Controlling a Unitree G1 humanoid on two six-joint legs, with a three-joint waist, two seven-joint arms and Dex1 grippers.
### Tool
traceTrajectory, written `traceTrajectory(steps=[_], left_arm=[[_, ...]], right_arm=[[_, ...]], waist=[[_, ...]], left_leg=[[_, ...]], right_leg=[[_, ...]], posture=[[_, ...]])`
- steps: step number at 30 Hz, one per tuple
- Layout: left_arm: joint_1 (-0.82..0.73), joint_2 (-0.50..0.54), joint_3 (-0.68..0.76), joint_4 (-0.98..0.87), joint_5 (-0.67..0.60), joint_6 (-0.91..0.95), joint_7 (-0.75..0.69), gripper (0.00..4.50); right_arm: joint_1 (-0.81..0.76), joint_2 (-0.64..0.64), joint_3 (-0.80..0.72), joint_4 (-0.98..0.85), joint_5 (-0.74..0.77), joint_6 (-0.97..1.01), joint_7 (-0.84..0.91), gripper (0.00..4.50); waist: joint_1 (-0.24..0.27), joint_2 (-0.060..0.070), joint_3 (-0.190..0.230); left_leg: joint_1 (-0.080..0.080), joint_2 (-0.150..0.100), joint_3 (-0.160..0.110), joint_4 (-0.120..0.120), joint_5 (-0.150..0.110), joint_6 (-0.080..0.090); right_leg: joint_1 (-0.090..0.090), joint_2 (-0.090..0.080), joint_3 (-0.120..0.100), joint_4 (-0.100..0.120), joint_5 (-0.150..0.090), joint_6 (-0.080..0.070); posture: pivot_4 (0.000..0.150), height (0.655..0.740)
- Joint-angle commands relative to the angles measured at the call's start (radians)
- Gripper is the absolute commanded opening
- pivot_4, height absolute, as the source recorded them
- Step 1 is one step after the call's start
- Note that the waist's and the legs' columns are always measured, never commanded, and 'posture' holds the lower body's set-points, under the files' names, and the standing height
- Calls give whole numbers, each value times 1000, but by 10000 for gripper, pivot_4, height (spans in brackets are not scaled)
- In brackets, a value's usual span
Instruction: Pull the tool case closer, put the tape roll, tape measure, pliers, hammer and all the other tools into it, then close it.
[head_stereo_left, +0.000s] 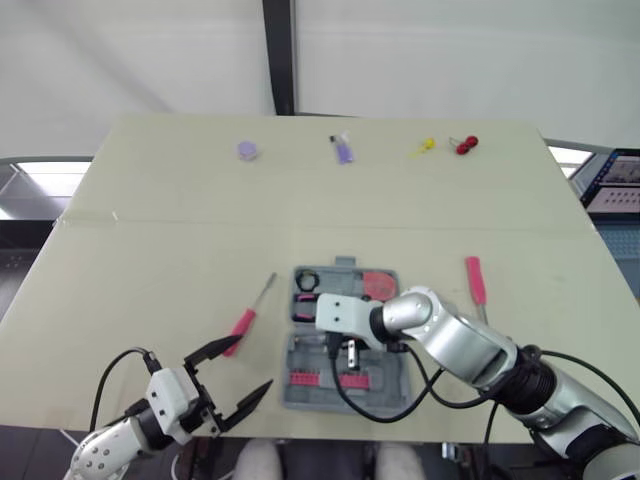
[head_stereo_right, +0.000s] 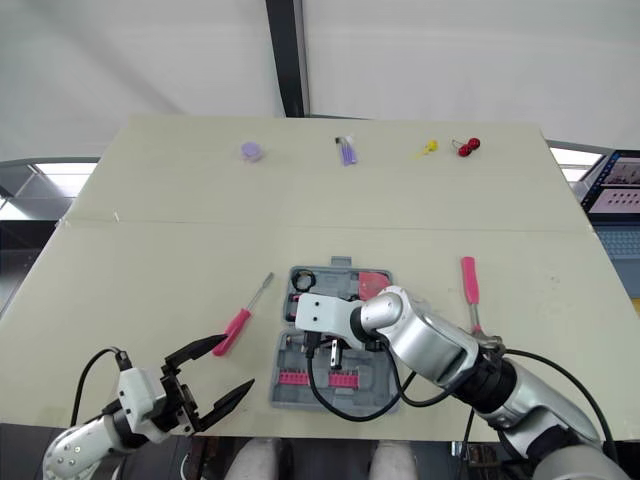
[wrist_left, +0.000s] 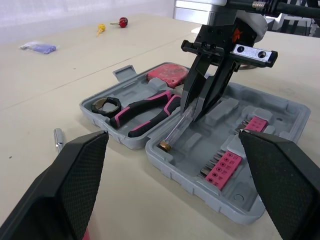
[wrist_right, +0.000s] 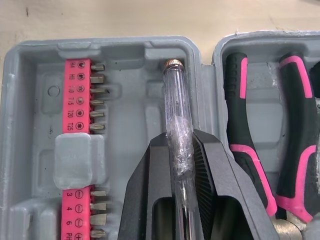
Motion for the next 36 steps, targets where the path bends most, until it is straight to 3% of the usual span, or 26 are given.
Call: traceTrajectory(steps=[1,36], left_arm=[[2,4,-7,-13,4,-9,8,45000],[-8,3,-30,1,26,-14,38,45000]], right_arm=[[-17,4,15,-44,-9,18,15,336],[-104,31,77,-57,-15,119,3,336]], waist=[[0,0,0],[-1,0,0]], left_leg=[[0,0,0,0,0,0],[0,0,0,0,0,0]], right_leg=[[0,0,0,0,0,0],[0,0,0,0,0,0]], posture=[[1500,7400],[1500,7400]])
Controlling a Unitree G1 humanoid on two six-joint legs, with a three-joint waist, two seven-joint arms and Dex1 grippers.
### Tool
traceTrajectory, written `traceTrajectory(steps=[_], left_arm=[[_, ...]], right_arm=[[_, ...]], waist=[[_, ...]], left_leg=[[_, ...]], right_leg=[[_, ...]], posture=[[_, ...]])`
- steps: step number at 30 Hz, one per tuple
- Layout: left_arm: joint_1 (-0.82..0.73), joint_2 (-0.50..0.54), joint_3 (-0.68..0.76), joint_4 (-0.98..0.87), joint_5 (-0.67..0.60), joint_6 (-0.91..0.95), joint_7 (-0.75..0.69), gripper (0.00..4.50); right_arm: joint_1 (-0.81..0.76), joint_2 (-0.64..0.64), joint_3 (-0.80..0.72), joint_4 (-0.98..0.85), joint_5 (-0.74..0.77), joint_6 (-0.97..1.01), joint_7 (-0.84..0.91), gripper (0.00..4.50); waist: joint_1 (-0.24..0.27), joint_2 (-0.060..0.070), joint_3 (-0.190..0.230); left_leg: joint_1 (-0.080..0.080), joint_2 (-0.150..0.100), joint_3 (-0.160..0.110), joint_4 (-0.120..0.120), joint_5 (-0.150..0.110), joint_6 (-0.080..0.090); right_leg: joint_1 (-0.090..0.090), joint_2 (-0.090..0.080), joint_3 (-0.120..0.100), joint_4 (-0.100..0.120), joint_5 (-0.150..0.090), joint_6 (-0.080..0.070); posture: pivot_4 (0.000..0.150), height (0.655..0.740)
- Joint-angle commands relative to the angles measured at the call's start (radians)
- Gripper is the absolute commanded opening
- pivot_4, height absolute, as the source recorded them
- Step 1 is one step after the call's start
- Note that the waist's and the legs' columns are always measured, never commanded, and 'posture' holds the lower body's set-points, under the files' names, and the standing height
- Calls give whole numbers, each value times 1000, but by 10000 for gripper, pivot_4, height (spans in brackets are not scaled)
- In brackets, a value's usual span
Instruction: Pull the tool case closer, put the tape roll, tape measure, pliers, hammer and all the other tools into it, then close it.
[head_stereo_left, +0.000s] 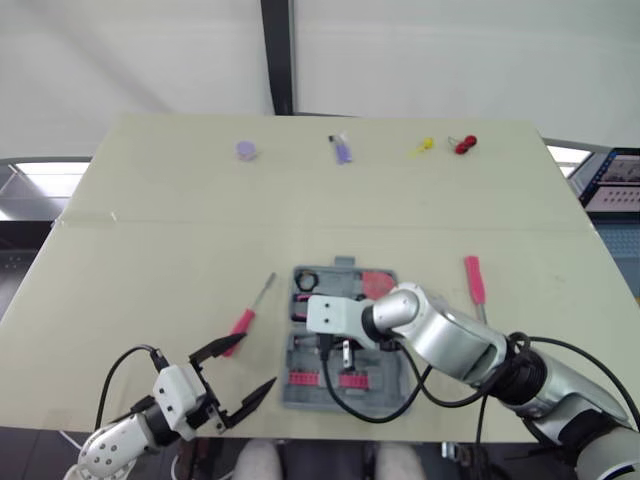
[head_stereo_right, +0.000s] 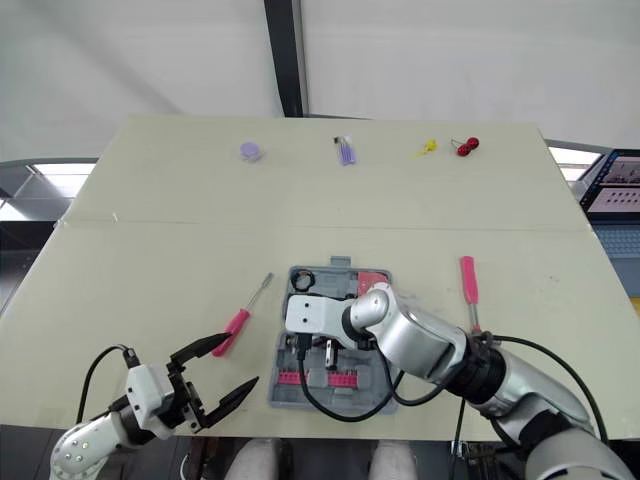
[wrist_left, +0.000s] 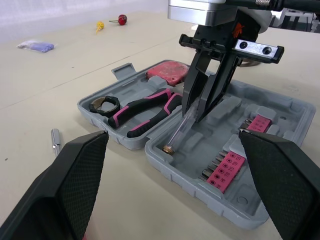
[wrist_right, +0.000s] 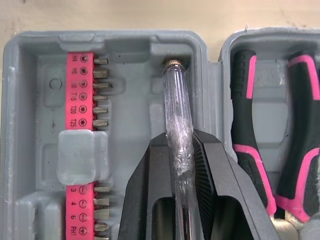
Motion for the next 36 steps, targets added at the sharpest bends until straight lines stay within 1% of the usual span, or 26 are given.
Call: traceTrajectory(steps=[1,29,30,31,33,35,36], left_arm=[[10,1,-2,-9,1,-14,6,45000],[6,-2,-11,-9,10,-12,14,45000],[6,-2,-12,-8,10,-12,14,45000],[6,-2,-13,-8,10,-11,13,45000],[6,-1,-14,-9,10,-11,13,45000],[8,-1,-15,-9,10,-11,14,45000],[9,-1,-16,-8,10,-11,14,45000]], right_arm=[[-12,5,2,-38,-4,3,1,336],[-18,3,2,-37,-5,-8,4,336],[-17,2,2,-37,-6,-10,4,10480],[-17,1,2,-36,-7,-12,4,12836],[-16,0,2,-37,-8,-15,4,21847],[-16,-6,-2,-46,-6,-16,8,32279],[-15,-11,-4,-54,-3,-14,11,36416]], waist=[[0,0,0],[0,0,0],[0,0,0],[0,0,0],[0,0,0],[0,0,0],[0,0,0]], left_leg=[[0,0,0,0,0,0],[0,0,0,0,0,0],[0,0,0,0,0,0],[0,0,0,0,0,0],[0,0,0,0,0,0],[0,0,0,0,0,0],[0,0,0,0,0,0]], right_leg=[[0,0,0,0,0,0],[0,0,0,0,0,0],[0,0,0,0,0,0],[0,0,0,0,0,0],[0,0,0,0,0,0],[0,0,0,0,0,0],[0,0,0,0,0,0]], posture=[[1500,7400],[1500,7400],[1500,7400],[1500,7400],[1500,7400],[1500,7400],[1500,7400]])
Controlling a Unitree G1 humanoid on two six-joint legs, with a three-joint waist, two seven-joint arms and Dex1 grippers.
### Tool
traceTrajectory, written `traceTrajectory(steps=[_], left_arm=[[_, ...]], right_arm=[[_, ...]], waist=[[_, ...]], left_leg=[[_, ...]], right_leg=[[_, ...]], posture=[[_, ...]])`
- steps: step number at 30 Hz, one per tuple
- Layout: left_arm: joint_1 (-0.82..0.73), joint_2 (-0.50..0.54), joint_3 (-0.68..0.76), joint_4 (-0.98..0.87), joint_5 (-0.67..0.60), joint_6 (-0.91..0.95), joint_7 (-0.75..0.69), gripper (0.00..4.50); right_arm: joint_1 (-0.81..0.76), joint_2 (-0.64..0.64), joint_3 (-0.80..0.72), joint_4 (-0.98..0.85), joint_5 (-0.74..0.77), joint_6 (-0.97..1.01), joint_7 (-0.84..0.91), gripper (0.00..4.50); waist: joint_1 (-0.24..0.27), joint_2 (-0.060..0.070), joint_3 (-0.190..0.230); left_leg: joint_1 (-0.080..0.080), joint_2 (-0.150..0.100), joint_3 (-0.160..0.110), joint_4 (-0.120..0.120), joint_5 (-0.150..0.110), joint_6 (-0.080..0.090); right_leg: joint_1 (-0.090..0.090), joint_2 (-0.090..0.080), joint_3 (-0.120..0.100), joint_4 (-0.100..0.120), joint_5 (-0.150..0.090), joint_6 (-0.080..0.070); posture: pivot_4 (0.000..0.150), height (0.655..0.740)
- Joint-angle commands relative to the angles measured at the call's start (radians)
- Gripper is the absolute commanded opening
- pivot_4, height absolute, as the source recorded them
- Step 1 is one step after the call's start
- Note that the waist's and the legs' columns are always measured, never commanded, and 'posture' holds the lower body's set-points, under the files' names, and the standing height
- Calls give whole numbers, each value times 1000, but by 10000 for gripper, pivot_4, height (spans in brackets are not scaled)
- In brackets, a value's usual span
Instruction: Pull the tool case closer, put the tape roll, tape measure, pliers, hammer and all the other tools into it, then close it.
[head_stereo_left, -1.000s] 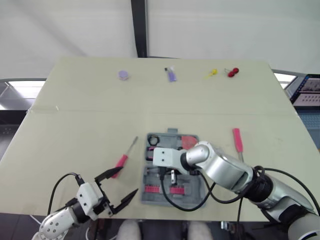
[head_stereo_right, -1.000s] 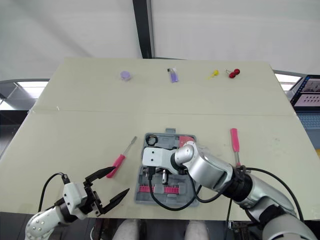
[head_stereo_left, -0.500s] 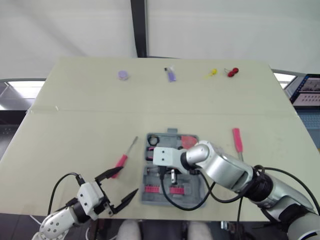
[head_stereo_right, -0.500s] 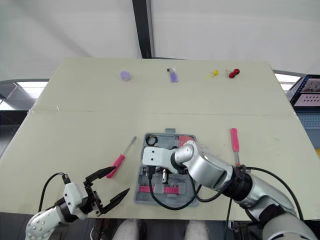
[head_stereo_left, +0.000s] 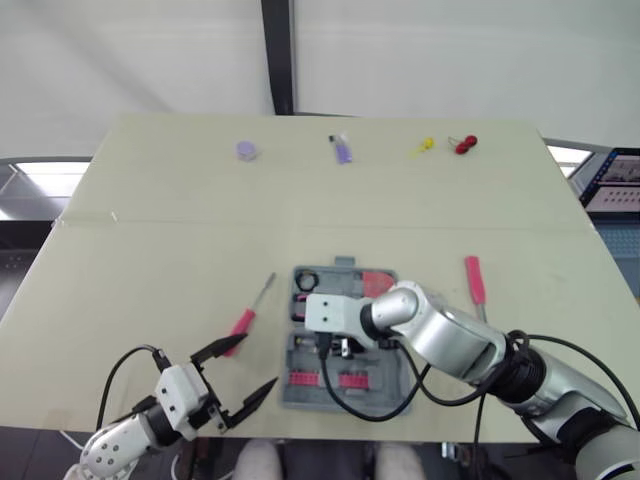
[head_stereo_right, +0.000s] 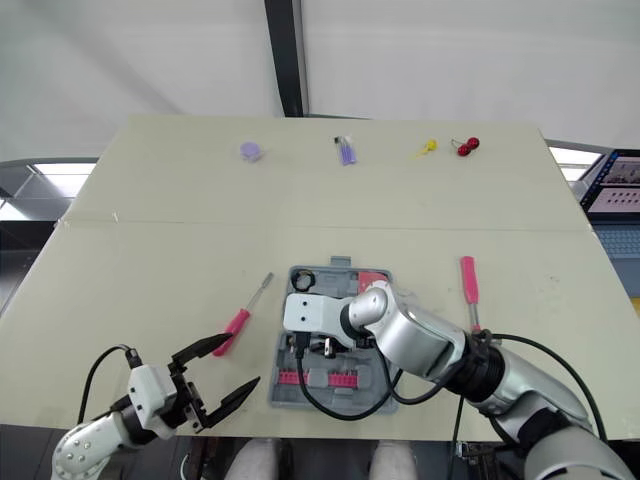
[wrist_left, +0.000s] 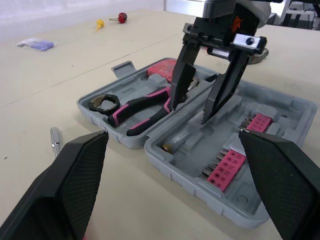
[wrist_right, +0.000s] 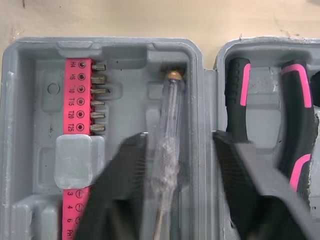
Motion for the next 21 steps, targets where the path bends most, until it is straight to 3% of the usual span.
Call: traceTrajectory(steps=[1,2,7,12,15,21], left_arm=[[10,-2,-7,-8,0,-12,5,45000],[11,-2,-8,-8,0,-13,5,45000],[13,-5,-10,-7,1,-16,8,45000],[2,-5,-15,-8,2,-15,16,45000],[-13,-5,-16,-2,1,-14,20,45000],[-39,-5,-22,4,-1,-6,27,45000]], right_arm=[[-7,-13,-6,-58,1,-6,13,41661],[-4,-21,-11,-70,6,-4,17,43395],[32,-71,-60,-99,25,-44,24,43395],[172,-103,-199,-62,58,-289,15,43395],[271,-74,-292,31,51,-543,-29,35671],[421,-36,-396,151,99,-758,15,6886]], waist=[[0,0,0],[0,0,0],[0,0,0],[3,-1,0],[2,-1,0],[3,-1,0]], left_leg=[[0,0,0,0,0,0],[0,0,0,0,0,0],[0,0,0,0,0,0],[-1,0,0,0,0,0],[0,0,0,-1,0,0],[0,0,1,-1,0,0]], right_leg=[[0,0,0,0,0,0],[0,0,0,0,0,0],[0,0,0,0,0,0],[1,0,0,-2,0,0],[1,0,0,-2,0,0],[1,0,0,-3,0,0]], posture=[[1500,7400],[1500,7400],[1500,7400],[1500,7400],[1500,7400],[1500,7400]])
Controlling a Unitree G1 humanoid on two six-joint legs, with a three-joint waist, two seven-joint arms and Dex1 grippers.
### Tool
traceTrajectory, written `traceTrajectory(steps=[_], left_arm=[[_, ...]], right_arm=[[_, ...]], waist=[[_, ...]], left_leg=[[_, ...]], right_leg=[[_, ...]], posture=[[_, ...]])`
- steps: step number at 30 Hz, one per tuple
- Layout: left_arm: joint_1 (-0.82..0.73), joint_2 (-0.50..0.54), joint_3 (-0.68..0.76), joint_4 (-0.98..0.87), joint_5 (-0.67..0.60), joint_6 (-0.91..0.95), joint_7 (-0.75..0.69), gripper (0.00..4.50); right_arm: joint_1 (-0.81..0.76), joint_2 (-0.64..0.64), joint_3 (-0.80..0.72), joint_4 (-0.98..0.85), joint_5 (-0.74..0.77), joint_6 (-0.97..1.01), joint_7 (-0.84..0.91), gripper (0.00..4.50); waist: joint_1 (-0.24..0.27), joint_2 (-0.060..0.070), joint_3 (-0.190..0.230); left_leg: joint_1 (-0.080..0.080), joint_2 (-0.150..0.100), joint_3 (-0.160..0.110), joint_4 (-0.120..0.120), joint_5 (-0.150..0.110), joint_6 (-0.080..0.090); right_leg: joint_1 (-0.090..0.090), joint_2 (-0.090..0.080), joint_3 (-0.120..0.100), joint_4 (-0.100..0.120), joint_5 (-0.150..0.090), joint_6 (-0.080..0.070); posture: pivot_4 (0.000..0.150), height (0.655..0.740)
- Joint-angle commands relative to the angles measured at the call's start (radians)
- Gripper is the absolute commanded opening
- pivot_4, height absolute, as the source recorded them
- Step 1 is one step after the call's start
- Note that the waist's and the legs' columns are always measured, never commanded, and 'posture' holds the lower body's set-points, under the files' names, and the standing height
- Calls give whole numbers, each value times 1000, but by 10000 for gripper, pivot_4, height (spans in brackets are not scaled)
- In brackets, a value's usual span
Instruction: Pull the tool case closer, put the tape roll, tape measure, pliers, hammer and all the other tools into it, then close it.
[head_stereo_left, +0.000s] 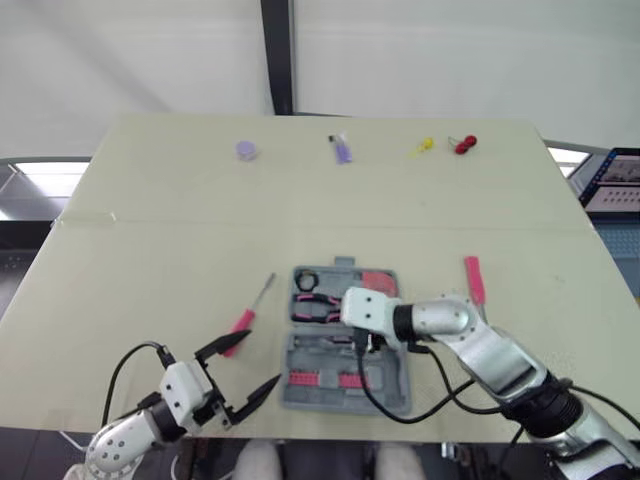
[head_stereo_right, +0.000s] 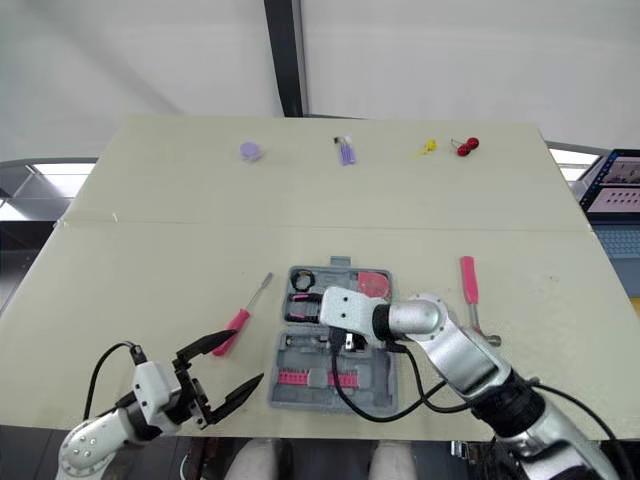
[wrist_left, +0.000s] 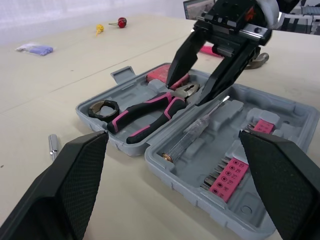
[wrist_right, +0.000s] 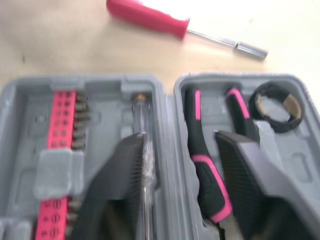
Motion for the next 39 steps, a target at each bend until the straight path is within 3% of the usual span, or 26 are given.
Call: traceTrajectory(steps=[1,39], left_arm=[[-2,-4,-3,0,-2,-6,7,45000],[-38,2,-6,28,5,-14,9,45000]], right_arm=[[41,2,-42,41,24,-92,38,1532],[64,9,21,107,-123,17,91,652]], waist=[[0,0,0],[1,0,0]], left_leg=[[0,0,0,0,0,0],[1,0,0,0,0,0]], right_leg=[[0,0,0,0,0,0],[1,0,0,1,0,0]], posture=[[1500,7400],[1500,7400]])
